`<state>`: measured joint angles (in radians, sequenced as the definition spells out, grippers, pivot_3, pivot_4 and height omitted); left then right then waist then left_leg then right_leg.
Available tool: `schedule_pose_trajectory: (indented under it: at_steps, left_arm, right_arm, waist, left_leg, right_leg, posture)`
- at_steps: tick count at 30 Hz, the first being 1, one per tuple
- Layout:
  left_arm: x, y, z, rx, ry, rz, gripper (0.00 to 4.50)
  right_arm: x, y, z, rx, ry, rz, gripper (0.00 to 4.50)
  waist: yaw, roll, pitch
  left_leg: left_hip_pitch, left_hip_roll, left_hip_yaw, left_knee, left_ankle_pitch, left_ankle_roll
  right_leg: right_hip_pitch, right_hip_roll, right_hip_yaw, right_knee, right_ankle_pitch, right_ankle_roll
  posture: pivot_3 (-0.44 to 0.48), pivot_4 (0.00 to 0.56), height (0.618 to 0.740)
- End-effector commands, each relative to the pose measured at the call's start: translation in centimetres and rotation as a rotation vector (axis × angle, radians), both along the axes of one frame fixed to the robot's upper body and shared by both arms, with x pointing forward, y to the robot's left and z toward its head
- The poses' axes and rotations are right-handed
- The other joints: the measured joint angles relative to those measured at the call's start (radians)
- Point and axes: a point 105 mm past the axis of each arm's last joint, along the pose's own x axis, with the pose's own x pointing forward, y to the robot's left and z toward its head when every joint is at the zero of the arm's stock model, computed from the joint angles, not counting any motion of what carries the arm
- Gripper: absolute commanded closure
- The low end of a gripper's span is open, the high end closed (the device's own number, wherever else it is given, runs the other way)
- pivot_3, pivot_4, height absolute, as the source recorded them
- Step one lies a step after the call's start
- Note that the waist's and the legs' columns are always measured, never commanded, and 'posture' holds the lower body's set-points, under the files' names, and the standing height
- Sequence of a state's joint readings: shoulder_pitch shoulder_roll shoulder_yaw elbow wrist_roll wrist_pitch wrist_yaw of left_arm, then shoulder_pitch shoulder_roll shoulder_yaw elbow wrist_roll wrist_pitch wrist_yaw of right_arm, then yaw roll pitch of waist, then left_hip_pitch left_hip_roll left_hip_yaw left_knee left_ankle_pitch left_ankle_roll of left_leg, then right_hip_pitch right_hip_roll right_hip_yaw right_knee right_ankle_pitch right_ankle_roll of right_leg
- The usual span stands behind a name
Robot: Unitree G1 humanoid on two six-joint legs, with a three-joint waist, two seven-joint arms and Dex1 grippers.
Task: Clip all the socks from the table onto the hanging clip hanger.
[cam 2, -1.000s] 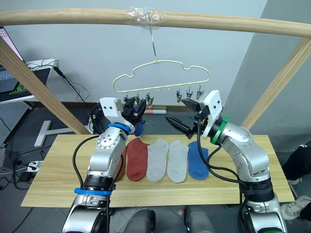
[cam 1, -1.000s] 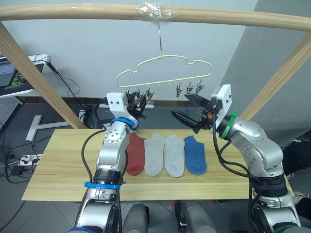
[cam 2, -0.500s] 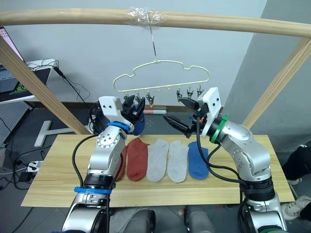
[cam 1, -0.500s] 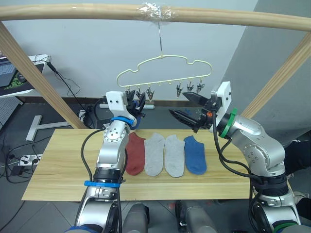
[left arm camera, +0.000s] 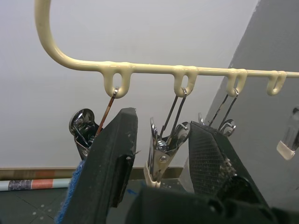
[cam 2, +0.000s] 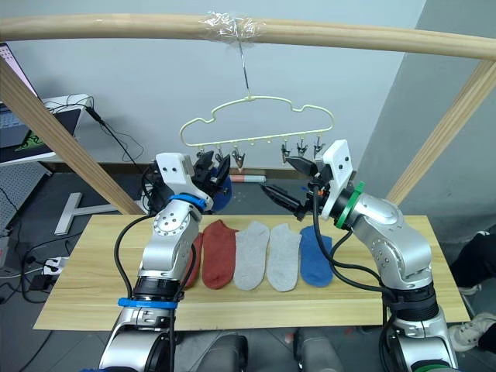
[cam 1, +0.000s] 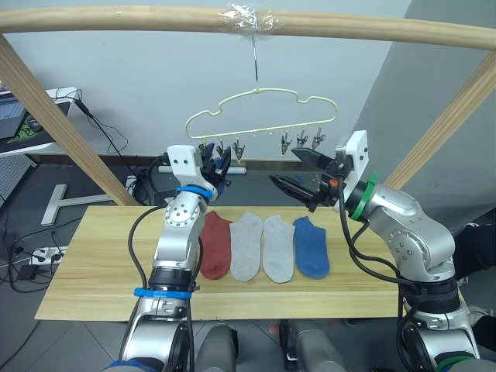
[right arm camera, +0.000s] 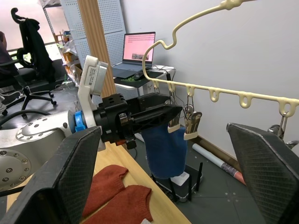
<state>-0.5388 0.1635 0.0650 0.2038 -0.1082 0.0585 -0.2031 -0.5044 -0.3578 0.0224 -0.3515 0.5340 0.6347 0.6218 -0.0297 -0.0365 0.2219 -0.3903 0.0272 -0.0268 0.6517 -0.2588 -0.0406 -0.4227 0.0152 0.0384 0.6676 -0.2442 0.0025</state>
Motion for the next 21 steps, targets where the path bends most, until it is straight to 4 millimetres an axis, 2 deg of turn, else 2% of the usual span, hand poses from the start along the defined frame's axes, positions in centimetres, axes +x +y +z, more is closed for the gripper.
schedule_pose_trajectory:
  at_steps: [1,8,21]
  left_arm:
    - [-0.02,-0.26,1.47,0.009,-0.056,-0.003,2.47]
    - [0.11,-0.44,1.16,0.023,-0.044,0.007,2.47]
    - [0.23,-0.25,1.27,0.021,-0.046,0.018,2.47]
  right_arm:
    - [-0.66,-0.13,1.60,0.018,-0.070,0.011,0.00]
    - [-0.68,-0.20,1.55,0.019,-0.069,0.008,0.00]
    - [-0.72,-0.11,1.97,0.017,-0.073,0.010,0.00]
  waist:
    - [0.000,0.000,0.000]
    - [-0.002,0.000,0.000]
    - [-0.002,0.000,0.000]
  left_leg:
    - [0.000,0.000,0.000,0.000,0.000,0.000]
    - [0.000,0.000,0.000,0.011,0.000,0.001]
    - [0.001,0.000,0.001,0.012,0.000,0.001]
  right_leg:
    - [0.000,0.000,0.000,0.000,0.000,0.000]
    - [0.000,0.000,0.000,0.010,-0.001,0.001]
    - [0.000,0.001,0.001,0.011,-0.003,0.005]
  posture:
    - [-0.047,0.181,0.740]
    - [-0.048,0.183,0.740]
    - [-0.048,0.188,0.740]
